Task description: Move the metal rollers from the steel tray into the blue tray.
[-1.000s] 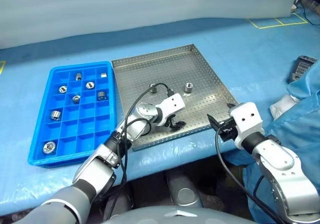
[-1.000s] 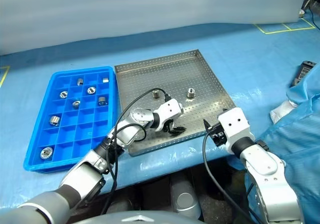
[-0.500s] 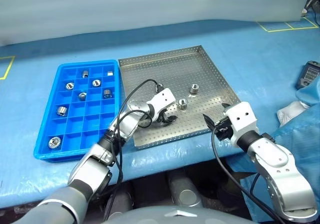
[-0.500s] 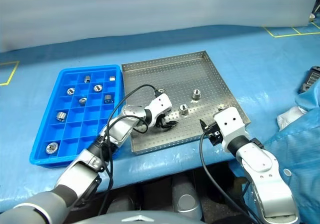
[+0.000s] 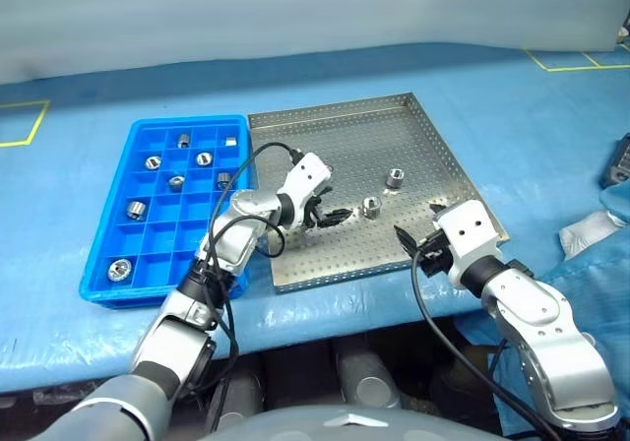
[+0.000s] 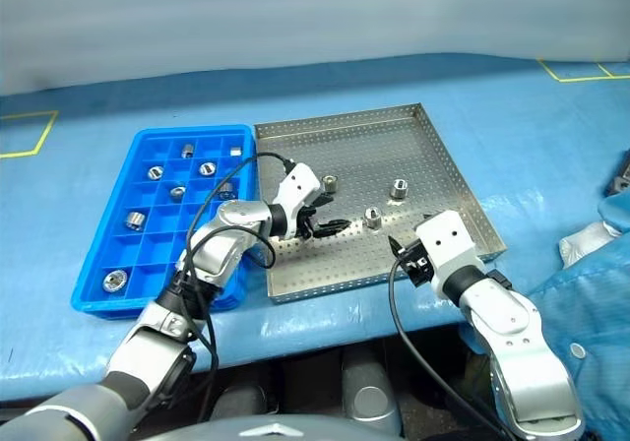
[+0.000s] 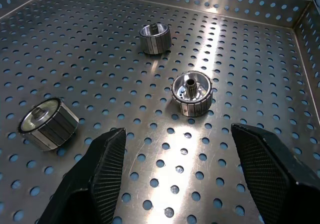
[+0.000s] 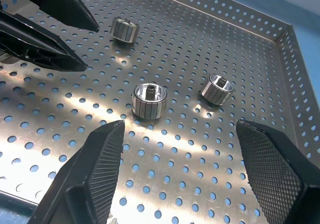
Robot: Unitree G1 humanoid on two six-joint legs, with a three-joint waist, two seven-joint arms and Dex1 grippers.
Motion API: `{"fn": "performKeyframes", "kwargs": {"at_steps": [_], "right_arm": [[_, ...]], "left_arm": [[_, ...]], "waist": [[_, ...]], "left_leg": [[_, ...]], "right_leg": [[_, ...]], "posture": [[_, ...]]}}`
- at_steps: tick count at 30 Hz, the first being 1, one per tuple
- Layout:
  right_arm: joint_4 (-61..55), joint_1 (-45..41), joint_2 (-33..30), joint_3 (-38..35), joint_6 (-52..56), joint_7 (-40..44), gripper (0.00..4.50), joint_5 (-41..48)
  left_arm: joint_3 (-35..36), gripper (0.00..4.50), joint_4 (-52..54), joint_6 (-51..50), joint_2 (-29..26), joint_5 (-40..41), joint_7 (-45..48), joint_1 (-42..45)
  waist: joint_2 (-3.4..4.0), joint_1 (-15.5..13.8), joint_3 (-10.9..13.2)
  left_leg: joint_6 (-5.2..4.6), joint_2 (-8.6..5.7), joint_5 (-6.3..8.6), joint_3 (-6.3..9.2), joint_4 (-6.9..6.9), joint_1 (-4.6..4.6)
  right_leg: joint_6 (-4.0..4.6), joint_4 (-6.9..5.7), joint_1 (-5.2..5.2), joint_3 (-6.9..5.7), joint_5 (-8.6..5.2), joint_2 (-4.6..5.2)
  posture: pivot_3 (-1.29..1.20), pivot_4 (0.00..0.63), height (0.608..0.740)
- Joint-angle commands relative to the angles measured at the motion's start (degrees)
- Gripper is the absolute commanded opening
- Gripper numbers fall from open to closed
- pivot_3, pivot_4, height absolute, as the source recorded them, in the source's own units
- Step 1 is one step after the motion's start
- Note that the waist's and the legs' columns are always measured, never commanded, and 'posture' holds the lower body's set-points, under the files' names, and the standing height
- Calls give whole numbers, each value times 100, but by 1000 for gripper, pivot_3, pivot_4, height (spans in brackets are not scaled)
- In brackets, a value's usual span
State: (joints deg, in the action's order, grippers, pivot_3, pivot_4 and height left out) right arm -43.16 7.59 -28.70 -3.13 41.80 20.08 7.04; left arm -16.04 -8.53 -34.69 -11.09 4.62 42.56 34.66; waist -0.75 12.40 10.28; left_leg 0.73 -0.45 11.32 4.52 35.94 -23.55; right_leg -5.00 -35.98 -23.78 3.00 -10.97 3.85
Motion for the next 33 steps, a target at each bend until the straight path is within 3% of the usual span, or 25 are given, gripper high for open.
{"fn": "performKeyframes", "kwargs": {"at_steps": [1,9,16,25,33], "right_arm": [[-41,-80,-13,-4,-144,6,3725,-30],[86,-139,129,109,-284,-43,3725,-19],[376,-226,628,186,-546,-101,3725,147],[528,-451,928,589,-965,-21,3725,164],[510,-878,1086,1164,-1318,143,3725,183]], "left_arm": [[166,3636,350,-115,-82,204,61,64],[497,3636,584,-636,57,848,57,156],[766,3636,919,-1018,210,1485,45,284],[1582,3636,1066,-1643,671,2446,-505,449],[1724,3636,1101,-1831,877,2899,-784,509]], "waist": [[0,-31,0],[0,-160,0],[0,-217,0],[1,-227,0],[0,-237,0]], "left_leg": [[0,0,0,0,0,0],[0,0,0,0,2,-1],[0,0,0,-1,6,-1],[0,0,-1,1,8,0],[0,0,-1,1,9,-1]], "right_leg": [[0,0,0,0,0,0],[0,0,0,0,0,-1],[-2,-1,1,0,2,-1],[-3,-2,2,0,3,-2],[-4,-1,3,1,4,-4]], "posture": [[-220,150,740],[-218,150,740],[-214,150,740],[-203,150,740],[-202,150,740]]}}
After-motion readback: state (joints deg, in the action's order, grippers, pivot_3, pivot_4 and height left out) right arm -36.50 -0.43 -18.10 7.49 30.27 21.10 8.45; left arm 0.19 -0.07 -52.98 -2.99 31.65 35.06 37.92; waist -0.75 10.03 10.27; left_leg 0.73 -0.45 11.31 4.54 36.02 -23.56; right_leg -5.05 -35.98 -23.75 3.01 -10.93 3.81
